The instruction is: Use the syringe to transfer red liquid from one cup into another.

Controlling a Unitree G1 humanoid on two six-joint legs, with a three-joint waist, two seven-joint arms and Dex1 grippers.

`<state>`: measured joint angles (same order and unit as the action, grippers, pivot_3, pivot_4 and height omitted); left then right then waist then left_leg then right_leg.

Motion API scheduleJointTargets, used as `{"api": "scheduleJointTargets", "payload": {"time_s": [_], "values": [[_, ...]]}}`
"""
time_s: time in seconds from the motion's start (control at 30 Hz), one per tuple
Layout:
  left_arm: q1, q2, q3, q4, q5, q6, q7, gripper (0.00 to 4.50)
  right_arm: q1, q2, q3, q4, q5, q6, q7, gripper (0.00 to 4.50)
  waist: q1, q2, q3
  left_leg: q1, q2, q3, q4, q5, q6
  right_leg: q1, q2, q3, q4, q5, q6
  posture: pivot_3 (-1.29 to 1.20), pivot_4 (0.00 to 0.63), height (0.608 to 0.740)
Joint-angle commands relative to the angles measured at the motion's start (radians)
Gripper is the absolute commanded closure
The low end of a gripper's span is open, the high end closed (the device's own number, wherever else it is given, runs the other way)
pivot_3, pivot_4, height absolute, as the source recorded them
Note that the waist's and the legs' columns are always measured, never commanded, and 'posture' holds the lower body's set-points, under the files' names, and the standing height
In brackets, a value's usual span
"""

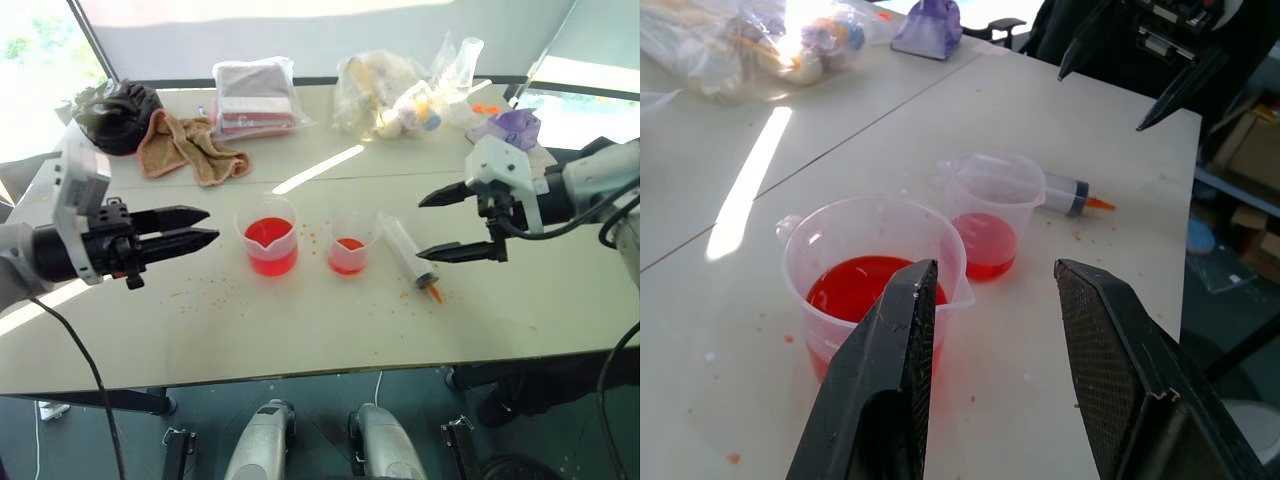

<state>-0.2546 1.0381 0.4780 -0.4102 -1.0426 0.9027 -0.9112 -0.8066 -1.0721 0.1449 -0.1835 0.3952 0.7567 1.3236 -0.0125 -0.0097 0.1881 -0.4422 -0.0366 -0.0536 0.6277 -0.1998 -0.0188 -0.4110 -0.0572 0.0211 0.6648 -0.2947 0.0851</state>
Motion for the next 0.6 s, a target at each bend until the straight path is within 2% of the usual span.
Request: {"api": "scheduleJointTargets", "payload": {"time_s": [0.03, 0.6], "values": [[-0.019, 0.003, 0.003, -0.004, -0.007, -0.006, 0.007, 2.55, -0.026, -0.008, -0.019, -0.008, 0.007, 0.007, 0.009, 0.02, 0.000, 0.000, 0.000, 0.000, 0.000, 0.000, 0.000, 0.000, 0.000, 0.000, 0.000, 0.000, 0.000, 0.000, 0.000, 0.00, 0.150, 0.736], [-0.025, 0.001, -0.023, -0.008, -0.016, 0.020, 0.019, 2.55, -0.020, 0.008, -0.008, 0.009, -0.008, 0.055, -0.025, 0.02, 0.000, 0.000, 0.000, 0.000, 0.000, 0.000, 0.000, 0.000, 0.000, 0.000, 0.000, 0.000, 0.000, 0.000, 0.000, 0.00, 0.150, 0.736]]}}
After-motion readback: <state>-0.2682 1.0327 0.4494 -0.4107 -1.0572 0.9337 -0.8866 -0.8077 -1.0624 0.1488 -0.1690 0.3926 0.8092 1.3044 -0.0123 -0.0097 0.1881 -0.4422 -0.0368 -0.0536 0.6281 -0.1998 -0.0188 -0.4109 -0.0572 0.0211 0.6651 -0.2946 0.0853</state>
